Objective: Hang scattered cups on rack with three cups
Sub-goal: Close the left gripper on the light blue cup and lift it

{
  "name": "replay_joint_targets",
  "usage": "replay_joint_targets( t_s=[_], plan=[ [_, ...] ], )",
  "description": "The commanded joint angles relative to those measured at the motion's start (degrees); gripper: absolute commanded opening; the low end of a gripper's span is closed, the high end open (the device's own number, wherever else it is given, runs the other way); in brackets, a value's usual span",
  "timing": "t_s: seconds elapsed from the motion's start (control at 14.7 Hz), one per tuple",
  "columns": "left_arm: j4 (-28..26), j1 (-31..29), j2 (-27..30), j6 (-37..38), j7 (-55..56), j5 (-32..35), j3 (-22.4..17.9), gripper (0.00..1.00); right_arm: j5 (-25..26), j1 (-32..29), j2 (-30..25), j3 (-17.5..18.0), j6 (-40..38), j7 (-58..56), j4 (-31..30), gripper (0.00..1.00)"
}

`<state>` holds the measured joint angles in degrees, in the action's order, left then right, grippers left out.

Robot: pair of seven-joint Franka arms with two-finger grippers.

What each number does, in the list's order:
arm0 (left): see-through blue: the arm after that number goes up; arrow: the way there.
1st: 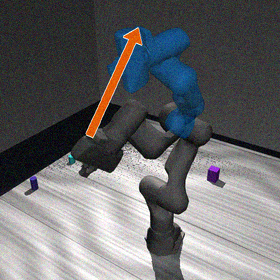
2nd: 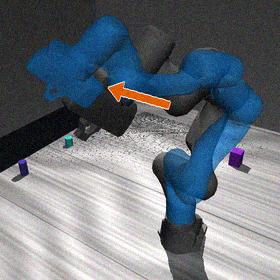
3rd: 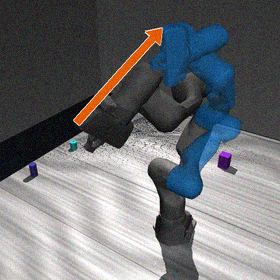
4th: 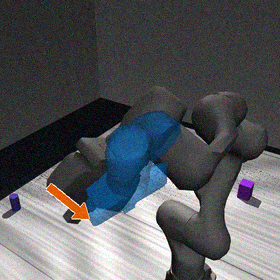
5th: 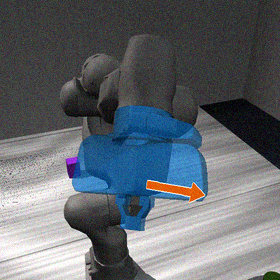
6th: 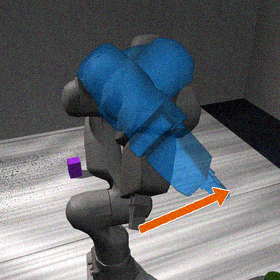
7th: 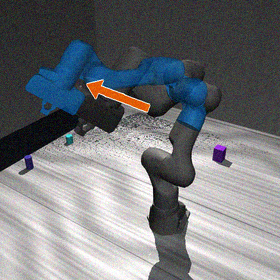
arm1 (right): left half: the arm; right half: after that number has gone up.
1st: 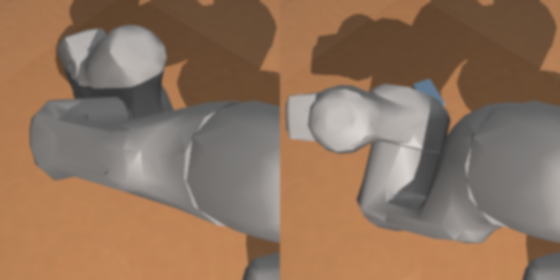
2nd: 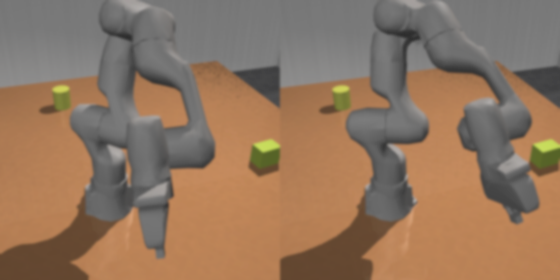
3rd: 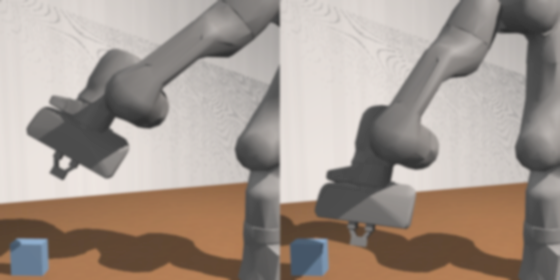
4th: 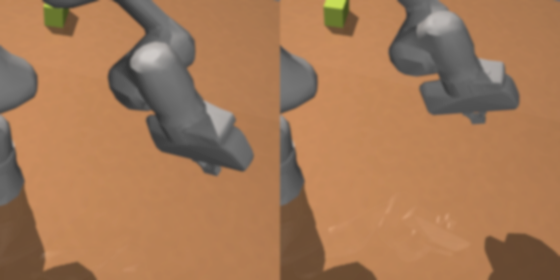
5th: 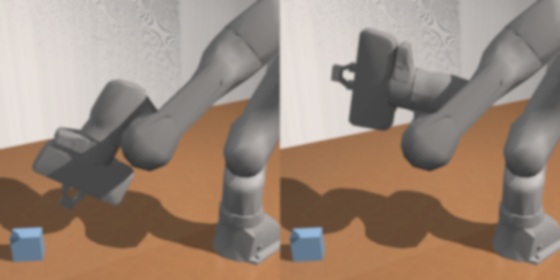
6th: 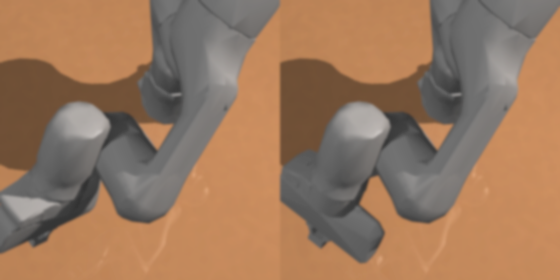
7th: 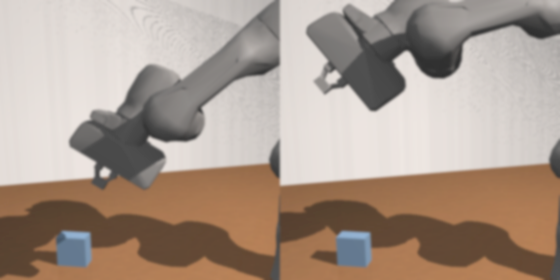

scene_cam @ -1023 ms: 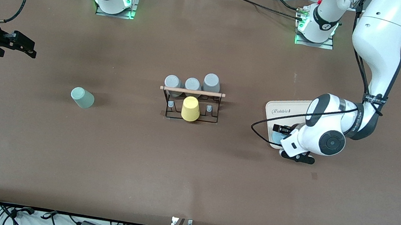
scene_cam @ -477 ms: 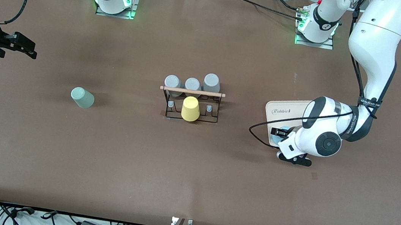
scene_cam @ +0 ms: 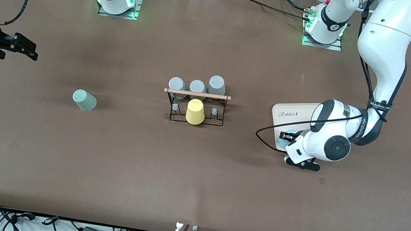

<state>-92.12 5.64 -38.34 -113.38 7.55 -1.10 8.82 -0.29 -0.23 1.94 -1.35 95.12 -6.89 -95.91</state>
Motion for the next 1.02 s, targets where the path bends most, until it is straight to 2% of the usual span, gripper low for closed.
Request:
replay_joint_targets(
  t_s=[0.0, 0.07, 0.2, 0.27, 0.41, 0.61, 0.68, 0.89, 0.95],
  plan=[
    [1.06, -0.02, -1.03, 0.52, -0.86, -0.66, -0.12, 0.44, 0.64, -0.91, 0.25, 0.74, -0.63, -0.40, 0.64, 1.00],
    [1.24, 0.07, -0.77, 0.79, -0.87, -0.66, -0.12, 0.33, 0.64, -0.91, 0.25, 0.74, -0.63, -0.40, 0.64, 1.00],
    [1.94, 0.42, 1.07, 2.27, 0.10, -0.74, 0.05, 0.26, 0.64, -0.91, 0.25, 0.74, -0.63, -0.40, 0.64, 1.00],
    [2.99, 0.60, 3.34, 5.85, 0.19, -1.53, 0.58, 0.24, 0.64, -0.91, 0.25, 0.74, -0.63, -0.40, 0.64, 1.00],
    [7.81, 0.51, 4.94, 13.06, 0.54, -1.98, 2.42, 0.24, 0.64, -0.91, 0.25, 0.74, -0.72, -0.40, 0.64, 1.00],
    [15.45, 0.42, 7.40, 22.29, 4.66, -5.04, 7.07, 0.17, 0.64, -0.82, 0.25, 0.74, -0.72, -0.40, 0.64, 1.00],
    [17.91, 0.60, 7.93, 24.50, 5.72, -6.62, 8.82, 0.10, 0.64, -0.91, 0.25, 0.74, -0.64, -0.40, 0.64, 1.00],
    [21.71, 1.21, 7.15, 23.82, 9.49, -8.48, 14.89, 0.04, 0.64, -0.91, 0.25, 0.82, -0.72, -0.40, 0.64, 1.00],
    [23.29, 2.17, 6.01, 22.68, 11.77, -8.74, 15.52, 0.03, 0.64, -0.91, 0.25, 0.74, -0.72, -0.40, 0.64, 1.00]
  ],
)
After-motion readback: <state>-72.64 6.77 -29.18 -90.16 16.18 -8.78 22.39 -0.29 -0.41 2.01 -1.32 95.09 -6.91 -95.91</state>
